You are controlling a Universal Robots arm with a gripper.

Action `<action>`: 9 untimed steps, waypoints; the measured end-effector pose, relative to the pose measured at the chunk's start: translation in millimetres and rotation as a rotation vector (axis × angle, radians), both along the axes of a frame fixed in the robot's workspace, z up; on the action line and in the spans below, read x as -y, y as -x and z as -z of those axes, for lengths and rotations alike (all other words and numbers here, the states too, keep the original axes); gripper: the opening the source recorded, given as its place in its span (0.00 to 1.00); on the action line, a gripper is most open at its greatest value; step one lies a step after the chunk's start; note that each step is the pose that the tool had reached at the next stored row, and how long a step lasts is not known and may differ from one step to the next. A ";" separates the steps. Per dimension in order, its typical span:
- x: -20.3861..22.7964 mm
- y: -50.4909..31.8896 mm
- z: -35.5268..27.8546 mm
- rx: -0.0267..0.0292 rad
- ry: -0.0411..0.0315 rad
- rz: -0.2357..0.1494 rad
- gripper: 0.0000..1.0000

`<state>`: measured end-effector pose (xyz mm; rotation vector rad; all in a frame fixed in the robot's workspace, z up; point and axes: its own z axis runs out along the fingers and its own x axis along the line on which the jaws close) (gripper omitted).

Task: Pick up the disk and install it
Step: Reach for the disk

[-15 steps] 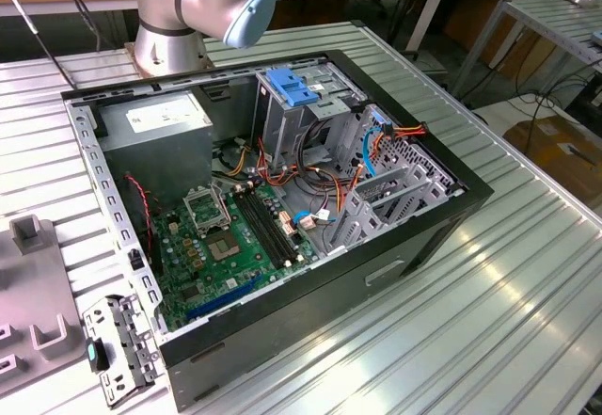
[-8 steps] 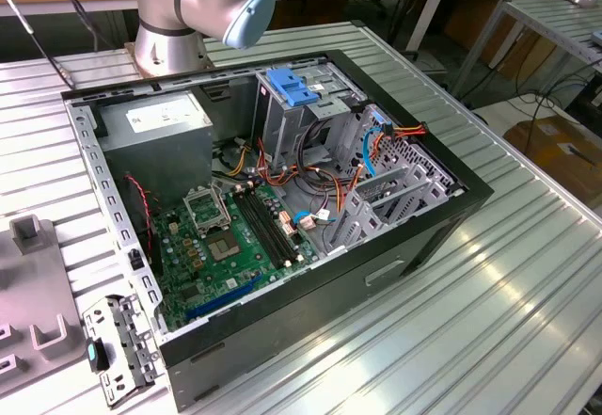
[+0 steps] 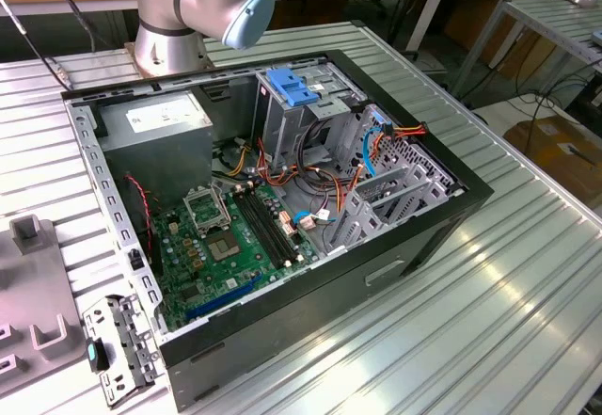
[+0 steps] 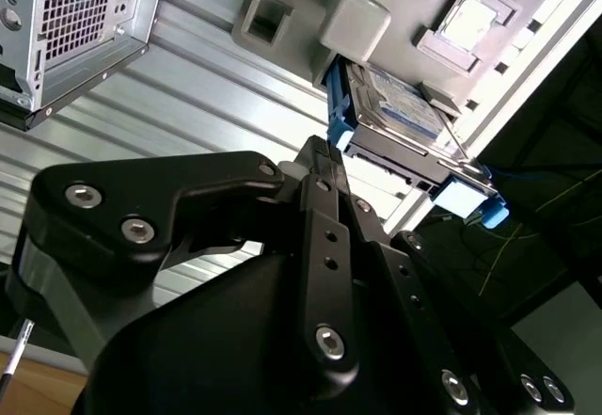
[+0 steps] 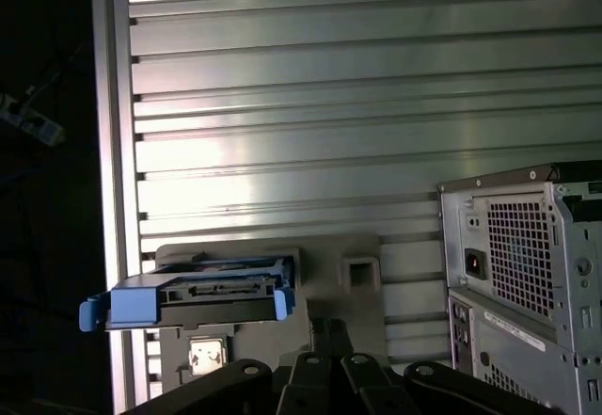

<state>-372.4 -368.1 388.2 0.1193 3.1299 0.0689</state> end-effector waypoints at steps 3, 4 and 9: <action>0.0 2.9 0.0 0.0000 0.0000 0.000 0.11; 0.0 3.3 0.0 0.0000 0.0000 0.000 0.11; 0.3 8.0 0.1 0.0001 0.0000 0.000 0.11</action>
